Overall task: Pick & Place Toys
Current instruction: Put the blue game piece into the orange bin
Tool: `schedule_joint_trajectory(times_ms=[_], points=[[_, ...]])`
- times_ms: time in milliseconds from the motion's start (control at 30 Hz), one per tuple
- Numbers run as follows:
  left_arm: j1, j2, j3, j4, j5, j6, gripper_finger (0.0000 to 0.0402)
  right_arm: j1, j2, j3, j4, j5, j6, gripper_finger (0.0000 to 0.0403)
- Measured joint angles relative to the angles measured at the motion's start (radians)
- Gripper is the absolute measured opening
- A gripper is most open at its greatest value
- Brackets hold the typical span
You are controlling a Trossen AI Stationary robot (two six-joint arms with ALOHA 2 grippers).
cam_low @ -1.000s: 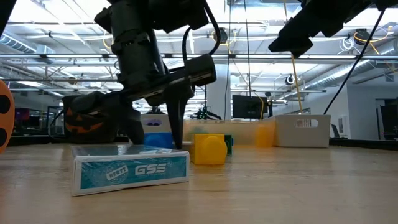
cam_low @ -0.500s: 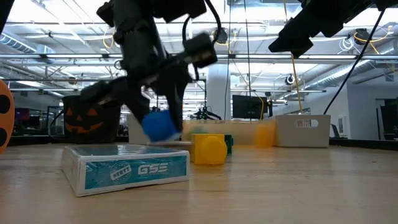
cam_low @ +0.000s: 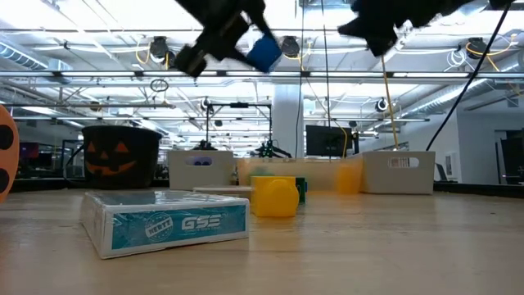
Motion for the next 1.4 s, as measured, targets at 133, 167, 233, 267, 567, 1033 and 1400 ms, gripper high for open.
schedule_joint_trajectory(times_ms=[133,167,233,267,567,1033,1400], points=[[0.055,-0.024,0.001,0.133,0.009,0.062,0.0144,0.001,0.0,0.0,0.169,0.044,-0.093,0.0171],[0.068,-0.026,0.001,0.165,0.014,0.07,0.0142,0.001,0.0,0.001,0.205,0.079,-0.113,0.0171],[0.092,-0.026,0.001,0.26,0.016,0.085,0.0139,0.001,0.0,0.001,0.254,0.174,-0.159,0.0171],[0.104,-0.026,0.001,0.299,0.016,0.09,0.0139,0.0,0.0,0.001,0.275,0.213,-0.189,0.0171],[0.205,-0.027,0.001,0.56,0.015,0.201,0.0141,-0.024,0.0,0.0,0.437,0.569,-0.321,0.0171],[0.38,-0.026,0.001,0.692,0.22,0.309,0.0138,-0.244,0.06,0.001,0.609,0.441,-0.294,0.0172],[0.442,-0.003,0.0,0.732,0.437,0.311,0.0143,-0.26,0.273,0.167,0.621,0.387,-0.427,0.0235]])
